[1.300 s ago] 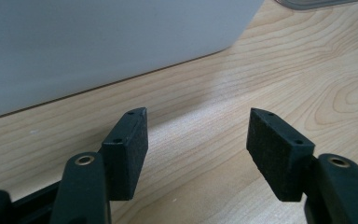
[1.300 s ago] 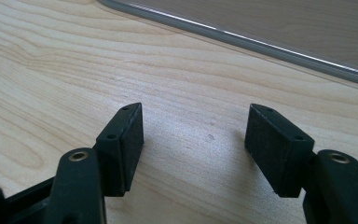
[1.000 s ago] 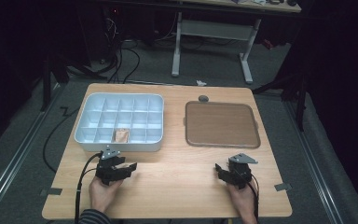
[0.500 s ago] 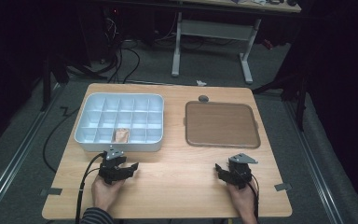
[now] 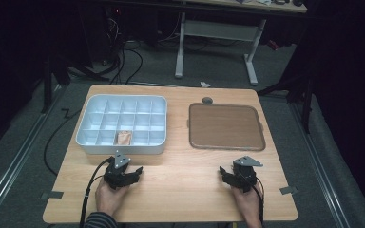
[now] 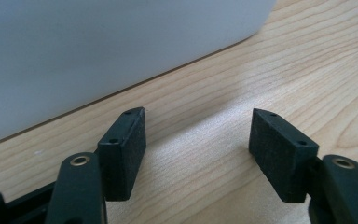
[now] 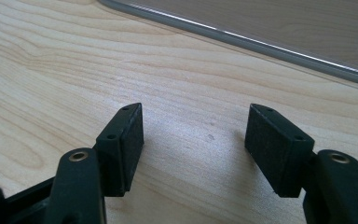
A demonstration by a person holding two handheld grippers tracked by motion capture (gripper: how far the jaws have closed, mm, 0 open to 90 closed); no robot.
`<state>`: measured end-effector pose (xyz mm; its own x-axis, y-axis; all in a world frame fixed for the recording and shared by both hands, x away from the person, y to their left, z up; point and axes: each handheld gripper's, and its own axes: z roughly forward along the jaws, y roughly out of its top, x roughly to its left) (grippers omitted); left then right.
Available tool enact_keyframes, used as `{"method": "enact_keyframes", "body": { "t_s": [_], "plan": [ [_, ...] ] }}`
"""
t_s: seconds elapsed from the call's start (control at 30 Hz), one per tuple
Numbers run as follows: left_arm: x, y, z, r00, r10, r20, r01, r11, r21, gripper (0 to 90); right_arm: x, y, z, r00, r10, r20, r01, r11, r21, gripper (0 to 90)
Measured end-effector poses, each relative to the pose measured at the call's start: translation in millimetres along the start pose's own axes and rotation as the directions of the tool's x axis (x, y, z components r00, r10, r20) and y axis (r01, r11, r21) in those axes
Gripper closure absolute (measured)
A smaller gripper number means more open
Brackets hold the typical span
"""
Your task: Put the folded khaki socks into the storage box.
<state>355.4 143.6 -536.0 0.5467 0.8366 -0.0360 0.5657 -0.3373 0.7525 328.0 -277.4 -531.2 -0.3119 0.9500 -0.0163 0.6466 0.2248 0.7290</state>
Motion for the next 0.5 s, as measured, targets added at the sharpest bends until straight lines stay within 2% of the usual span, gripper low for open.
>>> {"method": "enact_keyframes", "body": {
  "t_s": [0.5],
  "plan": [
    [-1.2,0.1,0.4,0.9999,0.009,-0.009,-0.009,0.9999,0.006,33.8,0.0,0.0,0.0,1.0000,0.000,-0.001,0.000,1.000,0.000,37.1]
  ]
}}
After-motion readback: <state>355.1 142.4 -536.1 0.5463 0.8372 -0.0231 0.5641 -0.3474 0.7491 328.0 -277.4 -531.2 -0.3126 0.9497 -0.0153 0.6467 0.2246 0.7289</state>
